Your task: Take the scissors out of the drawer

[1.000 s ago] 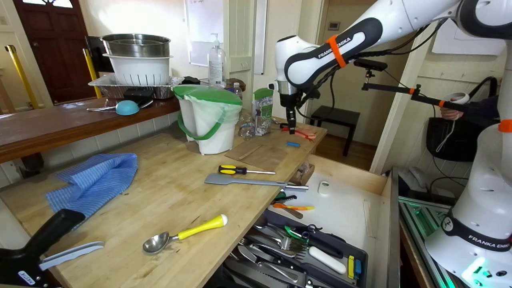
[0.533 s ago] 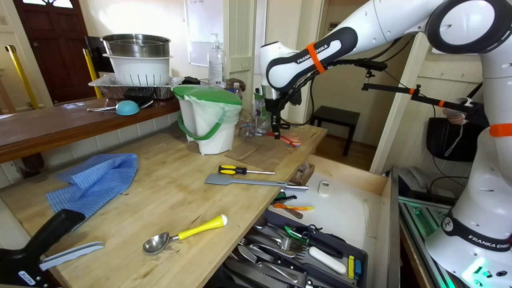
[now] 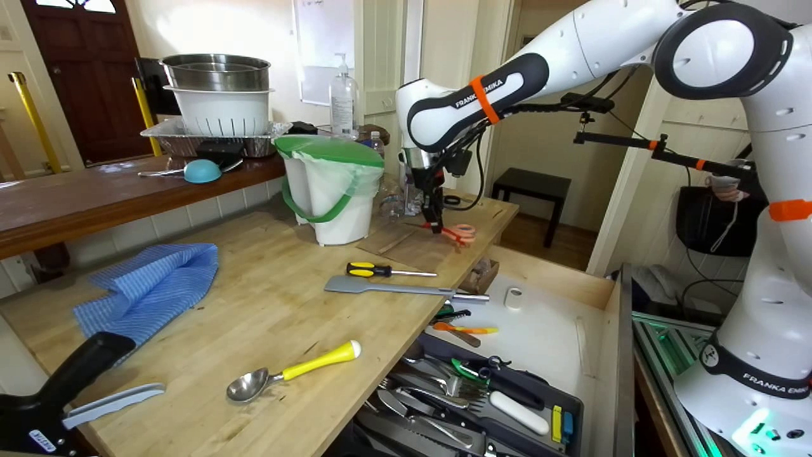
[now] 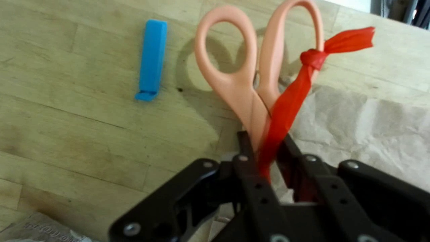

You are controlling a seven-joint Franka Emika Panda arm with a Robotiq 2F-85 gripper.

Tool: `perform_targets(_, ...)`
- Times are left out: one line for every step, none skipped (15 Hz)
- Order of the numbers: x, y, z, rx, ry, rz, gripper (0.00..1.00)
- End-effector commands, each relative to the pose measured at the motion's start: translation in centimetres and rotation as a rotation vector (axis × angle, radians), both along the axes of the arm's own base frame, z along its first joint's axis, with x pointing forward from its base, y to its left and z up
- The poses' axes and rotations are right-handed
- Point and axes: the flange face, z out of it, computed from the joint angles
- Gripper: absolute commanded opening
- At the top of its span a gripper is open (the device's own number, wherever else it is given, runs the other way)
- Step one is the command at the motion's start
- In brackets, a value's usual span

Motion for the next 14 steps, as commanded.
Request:
perform_targets(0.4,0.3,-0.3,0.021,0.012,-0.043,0.51)
perform_targets(0.3,0.6,0.2,0.017,0.017,-0.022,0.56)
perform_targets(0.1,0.8,1.1,0.012,0.014,-0.007,0.65)
perform_targets(-0.1,1.1,2.1,0.012,0.005,0.007,0.72)
perform_targets(-0.5,1.8,4.0,-0.008,-0.008,0.032,0.78)
perform_targets(-1.1,2.6,5.9,-0.022,-0.026,0.069,0.87)
perform_targets(-1.8,3.6,8.1,-0.046,-0.048,0.115,0.94)
perform_targets(-2.3,4.4,9.9,-0.066,-0.055,0.155,1.0)
perform_targets(-3.2,5.3,11.8,-0.068,-0.072,0.198,1.0)
perform_targets(-4.2,6.2,13.4,-0.067,-0.093,0.23,1.0)
perform_targets(-5.1,6.9,15.2,-0.07,-0.112,0.248,1.0)
perform_targets(-5.9,7.4,16.5,-0.089,-0.126,0.233,1.0)
perform_targets(-2.9,6.3,15.0,-0.077,-0.132,0.213,1.0)
perform_targets(-3.6,6.7,16.5,-0.082,-0.151,0.218,1.0)
